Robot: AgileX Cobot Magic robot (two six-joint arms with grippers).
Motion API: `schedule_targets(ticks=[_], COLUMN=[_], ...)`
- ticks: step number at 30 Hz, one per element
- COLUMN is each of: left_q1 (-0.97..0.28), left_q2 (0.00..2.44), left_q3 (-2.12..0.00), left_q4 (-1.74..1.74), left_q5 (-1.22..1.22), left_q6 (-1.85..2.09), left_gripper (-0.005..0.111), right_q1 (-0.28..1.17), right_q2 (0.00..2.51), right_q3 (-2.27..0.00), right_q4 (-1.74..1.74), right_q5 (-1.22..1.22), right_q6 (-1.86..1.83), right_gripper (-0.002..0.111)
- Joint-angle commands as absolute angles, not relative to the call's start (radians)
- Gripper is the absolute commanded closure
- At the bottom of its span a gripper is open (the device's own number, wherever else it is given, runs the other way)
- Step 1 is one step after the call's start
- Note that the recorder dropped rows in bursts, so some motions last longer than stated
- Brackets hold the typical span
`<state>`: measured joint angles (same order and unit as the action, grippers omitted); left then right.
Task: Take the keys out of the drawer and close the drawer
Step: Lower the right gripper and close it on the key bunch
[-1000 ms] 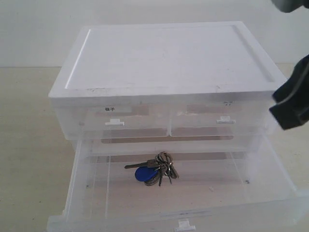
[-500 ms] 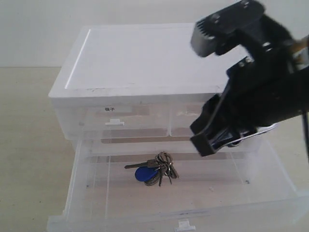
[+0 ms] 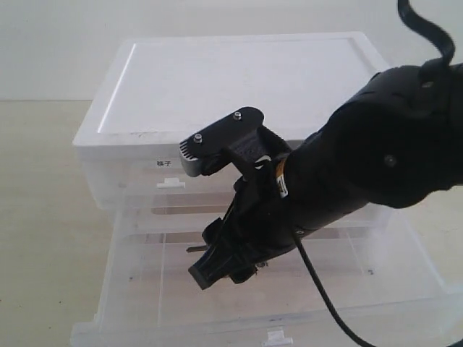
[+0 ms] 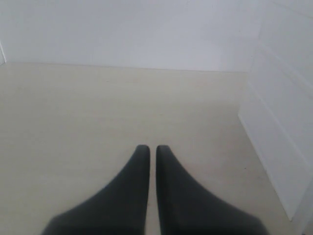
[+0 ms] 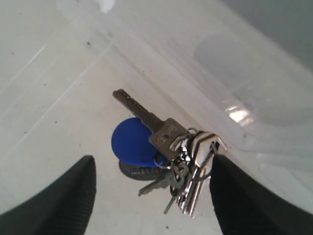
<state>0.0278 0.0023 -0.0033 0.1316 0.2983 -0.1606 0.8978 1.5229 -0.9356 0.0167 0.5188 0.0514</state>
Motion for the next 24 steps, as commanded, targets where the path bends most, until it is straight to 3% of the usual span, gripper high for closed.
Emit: schedule_targets(ticks=[1, 13, 24], left_q1=[0.030, 0.030, 0.030], left_q2=[0.000, 0.000, 0.000], left_q3=[0.000, 0.000, 0.000], left_q4=[0.122, 0.122, 0.122], left_q5=[0.300, 0.300, 0.300], left_q6=[-0.156, -0.156, -0.156], left_gripper=[0.102, 0.102, 0.102], right_q1=[0.899, 0.899, 0.917], right_q2=[1.588, 1.629, 1.409], right_q3=[-0.930, -0.930, -0.930], right_q4=[0.013, -0.014, 0.073], right_q5=[0.522, 0.523, 0.729], right_q6=[0.070, 0.092, 0.134], right_gripper=[0.049, 0.049, 0.049])
